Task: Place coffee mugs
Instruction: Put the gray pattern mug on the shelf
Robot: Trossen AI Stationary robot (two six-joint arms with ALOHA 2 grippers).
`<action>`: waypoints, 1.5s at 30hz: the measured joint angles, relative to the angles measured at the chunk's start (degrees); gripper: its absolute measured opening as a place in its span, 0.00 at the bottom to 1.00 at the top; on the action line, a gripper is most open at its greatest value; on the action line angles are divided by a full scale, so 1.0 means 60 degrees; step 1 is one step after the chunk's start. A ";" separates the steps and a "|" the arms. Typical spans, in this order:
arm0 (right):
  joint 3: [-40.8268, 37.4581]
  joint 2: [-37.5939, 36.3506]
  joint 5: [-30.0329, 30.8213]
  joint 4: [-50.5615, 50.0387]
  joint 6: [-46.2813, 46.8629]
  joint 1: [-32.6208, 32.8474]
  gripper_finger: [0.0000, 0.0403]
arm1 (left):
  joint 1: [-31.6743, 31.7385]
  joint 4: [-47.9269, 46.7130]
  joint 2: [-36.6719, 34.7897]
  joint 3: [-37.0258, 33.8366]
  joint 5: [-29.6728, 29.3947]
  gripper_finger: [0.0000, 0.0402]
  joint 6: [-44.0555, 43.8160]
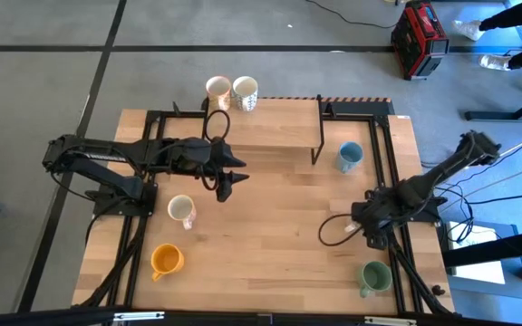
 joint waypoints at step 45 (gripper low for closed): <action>0.1407 0.2297 0.1538 0.3064 -1.0346 -0.2641 0.01 | -0.0162 0.0030 0.0000 0.0000 -0.0305 0.46 -0.0914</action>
